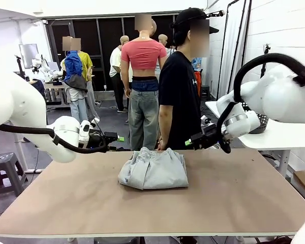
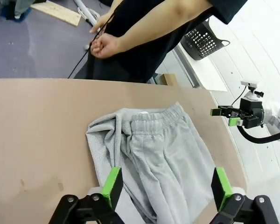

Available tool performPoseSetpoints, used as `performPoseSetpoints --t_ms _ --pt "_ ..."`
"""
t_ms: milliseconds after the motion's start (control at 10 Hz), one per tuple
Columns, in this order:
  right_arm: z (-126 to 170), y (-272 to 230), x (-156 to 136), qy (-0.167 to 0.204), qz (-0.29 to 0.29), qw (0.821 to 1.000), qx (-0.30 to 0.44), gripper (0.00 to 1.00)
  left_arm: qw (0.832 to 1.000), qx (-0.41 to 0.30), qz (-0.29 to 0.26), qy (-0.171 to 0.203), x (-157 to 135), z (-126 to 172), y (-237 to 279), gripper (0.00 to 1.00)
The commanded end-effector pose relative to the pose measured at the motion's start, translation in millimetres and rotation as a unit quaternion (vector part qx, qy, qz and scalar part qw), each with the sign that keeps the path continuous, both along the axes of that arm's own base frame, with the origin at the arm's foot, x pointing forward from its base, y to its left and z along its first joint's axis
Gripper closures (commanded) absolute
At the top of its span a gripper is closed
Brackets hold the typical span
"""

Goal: Fold the training pants.
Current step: Fold the Training pants in half.

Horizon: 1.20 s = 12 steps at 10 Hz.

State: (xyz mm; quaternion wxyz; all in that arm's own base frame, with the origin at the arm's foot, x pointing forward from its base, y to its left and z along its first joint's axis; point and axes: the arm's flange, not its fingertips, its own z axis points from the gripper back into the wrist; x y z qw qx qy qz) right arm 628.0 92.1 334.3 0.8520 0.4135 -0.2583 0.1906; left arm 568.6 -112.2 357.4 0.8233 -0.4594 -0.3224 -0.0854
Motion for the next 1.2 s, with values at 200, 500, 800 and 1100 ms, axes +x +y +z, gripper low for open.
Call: performPoseSetpoints --t_ms 200,500,800,1100 --pt "0 0 0 0.000 0.000 1.000 0.000 0.00 1.000 0.000 0.000 0.000 0 0 0 0.00" --pt "0 0 0 0.000 0.000 1.000 0.000 0.00 1.000 0.000 0.000 0.000 0 0 0 0.00" --pt "0 0 0 0.000 0.000 1.000 0.000 0.00 1.000 0.000 0.000 0.000 0 0 0 0.00" --pt "0 0 0 0.000 0.000 1.000 0.000 0.00 1.000 0.000 0.000 0.000 0 0 0 0.00"
